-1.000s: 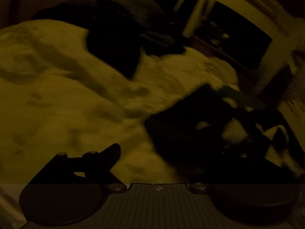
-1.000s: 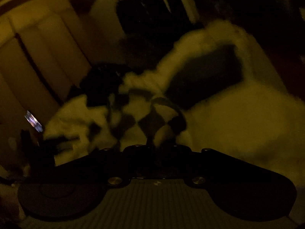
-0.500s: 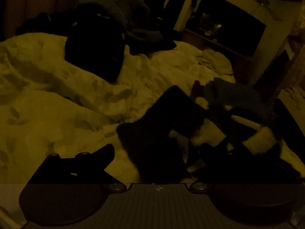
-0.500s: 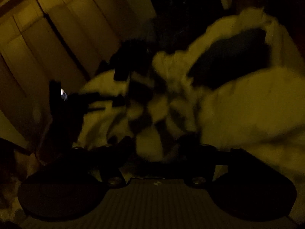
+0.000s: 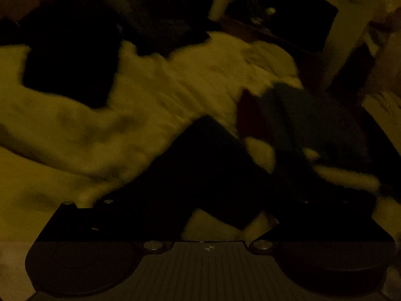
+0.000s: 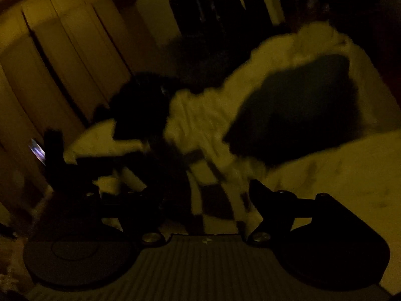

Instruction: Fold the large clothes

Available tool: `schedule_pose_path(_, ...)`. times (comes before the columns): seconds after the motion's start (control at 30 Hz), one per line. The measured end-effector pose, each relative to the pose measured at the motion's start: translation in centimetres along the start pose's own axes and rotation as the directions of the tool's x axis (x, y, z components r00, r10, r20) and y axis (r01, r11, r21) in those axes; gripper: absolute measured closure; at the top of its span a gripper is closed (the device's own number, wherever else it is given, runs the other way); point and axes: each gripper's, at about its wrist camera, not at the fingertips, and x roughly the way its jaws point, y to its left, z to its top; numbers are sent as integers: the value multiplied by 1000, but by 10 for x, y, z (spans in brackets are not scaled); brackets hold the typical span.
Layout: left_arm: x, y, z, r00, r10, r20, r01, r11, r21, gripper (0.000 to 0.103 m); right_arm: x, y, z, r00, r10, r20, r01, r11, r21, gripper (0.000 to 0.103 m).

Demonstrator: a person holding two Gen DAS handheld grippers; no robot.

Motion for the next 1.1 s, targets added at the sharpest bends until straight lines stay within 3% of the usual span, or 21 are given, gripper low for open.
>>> schedule_pose_path(0.07,8,-1,-11,999,-52,-11,52,999,-17,0,27,4,-16,998,24,-64,-23,1000,18,63)
schedule_pose_path(0.1,8,1,-16,999,-50,0,50,998,-22,0,35,7,-26,996,45,-73,-44,999,19,65)
schedule_pose_path(0.13,7,1,-18,999,-54,9,54,998,-19,0,38,10,-32,998,35,-58,-35,999,0,67)
schedule_pose_path(0.2,-3,8,-21,997,-71,21,72,997,-41,11,31,15,-40,1000,26,-11,-26,998,-49,86)
schedule_pose_path(0.27,-17,16,-22,994,-101,42,105,991,-79,28,21,16,-37,998,51,36,-49,997,-60,93)
schedule_pose_path(0.37,-55,23,-26,986,-133,104,143,985,-95,30,0,23,-37,984,128,122,-116,989,-97,94)
schedule_pose_path(0.47,-102,31,-31,973,-128,192,149,984,-99,30,-21,35,-33,949,263,171,-242,961,-138,98)
schedule_pose_path(0.53,-137,39,-36,961,-115,251,150,981,-123,30,-35,45,-32,891,424,165,-404,904,-142,99)
schedule_pose_path(0.57,-152,42,-38,955,-97,280,137,982,-128,34,-41,52,-33,850,505,150,-484,861,-155,99)
schedule_pose_path(0.6,-165,43,-39,950,-72,305,115,986,-123,35,-46,58,-34,828,544,136,-518,835,-184,99)
schedule_pose_path(0.63,-180,44,-41,942,-31,335,73,991,-114,37,-50,69,-37,817,566,107,-532,812,-240,99)
schedule_pose_path(0.67,-190,43,-42,934,9,357,30,994,-105,52,-53,80,-41,818,570,75,-527,796,-298,99)
schedule_pose_path(0.73,-206,38,-44,904,152,400,-131,988,-80,49,-51,94,-49,816,578,2,-538,760,-364,99)
schedule_pose_path(0.8,-209,42,-43,886,254,388,-235,967,-97,54,-40,100,-55,783,604,-147,-612,707,-353,99)
schedule_pose_path(0.83,-206,46,-42,895,255,366,-225,966,-123,42,-37,104,-62,782,599,-173,-616,698,-364,99)
schedule_pose_path(0.87,-204,49,-42,903,238,356,-200,970,-142,21,-35,106,-68,791,584,-184,-606,703,-373,96)
schedule_pose_path(0.93,-194,48,-42,930,170,325,-129,981,-144,0,-18,108,-73,803,530,-272,-595,731,-334,81)
schedule_pose_path(0.97,-189,46,-42,938,148,314,-110,985,-136,0,-14,108,-76,810,504,-301,-583,748,-318,69)
schedule_pose_path(1.0,-183,41,-42,943,120,310,-86,989,-121,0,-13,106,-75,835,479,-271,-547,773,-321,64)
schedule_pose_path(1.03,-180,38,-42,946,104,308,-73,991,-111,0,-16,101,-72,857,467,-218,-515,792,-328,64)
schedule_pose_path(1.1,-171,31,-41,956,55,289,-28,995,-98,0,-27,87,-59,876,467,-124,-481,823,-301,51)
